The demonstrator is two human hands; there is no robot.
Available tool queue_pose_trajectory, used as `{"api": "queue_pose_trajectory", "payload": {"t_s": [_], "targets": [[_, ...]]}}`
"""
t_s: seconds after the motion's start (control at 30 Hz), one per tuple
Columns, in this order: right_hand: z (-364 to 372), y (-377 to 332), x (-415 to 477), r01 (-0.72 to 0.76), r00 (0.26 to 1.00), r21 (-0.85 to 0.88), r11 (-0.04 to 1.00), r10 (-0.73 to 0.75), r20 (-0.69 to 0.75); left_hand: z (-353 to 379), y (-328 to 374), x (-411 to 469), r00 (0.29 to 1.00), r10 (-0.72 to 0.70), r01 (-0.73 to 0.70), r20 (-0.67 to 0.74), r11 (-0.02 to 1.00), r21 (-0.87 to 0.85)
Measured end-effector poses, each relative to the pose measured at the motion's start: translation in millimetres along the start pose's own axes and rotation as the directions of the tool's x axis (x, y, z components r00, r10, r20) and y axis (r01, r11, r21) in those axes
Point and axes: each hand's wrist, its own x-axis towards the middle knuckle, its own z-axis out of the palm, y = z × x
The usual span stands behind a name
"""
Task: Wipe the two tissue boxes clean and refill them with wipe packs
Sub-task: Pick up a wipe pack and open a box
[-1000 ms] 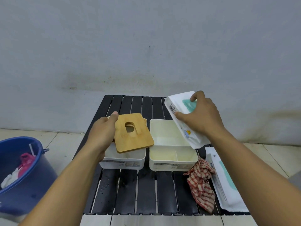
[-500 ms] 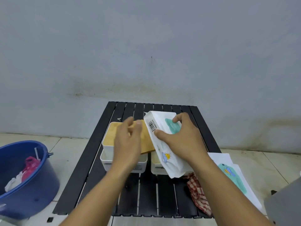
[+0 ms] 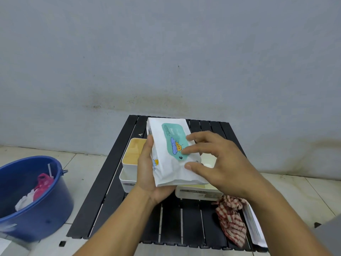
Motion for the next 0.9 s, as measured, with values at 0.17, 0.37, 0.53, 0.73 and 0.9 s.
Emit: {"api": "queue_pose_trajectory", "payload": {"t_s": [0.17,0.37,0.53,0.73,0.9], "targets": [[7,4,5,0.175,0.97,-0.205,0.963,-0.205,-0.133,1,-4,-2,0.999,-0.035,0.035,-0.006,0.999,0.001],[15,-5,6,0.107,0.977,-0.087,0.99,-0.121,-0.177,0,-1,-3,0.998,-0.031,0.035,-0.054,0.997,0.075],[4,-3,16,0.015,0.93,0.026,1.0,-0.005,-0.368,-2,-5,-4,0.988,-0.088,0.107,-0.125,0.982,0.153],[-6,20,26,-0.259,0.836,0.118,0.959,0.283,-0.471,-4,-21,-6,0.977,-0.192,0.207,-0.096,0.962,0.178],[5,30,26,-0.421,0.826,0.142,0.896,0.443,-0.347,0,-23,-8,0.977,-0.19,0.205,-0.094,0.962,0.182]]}}
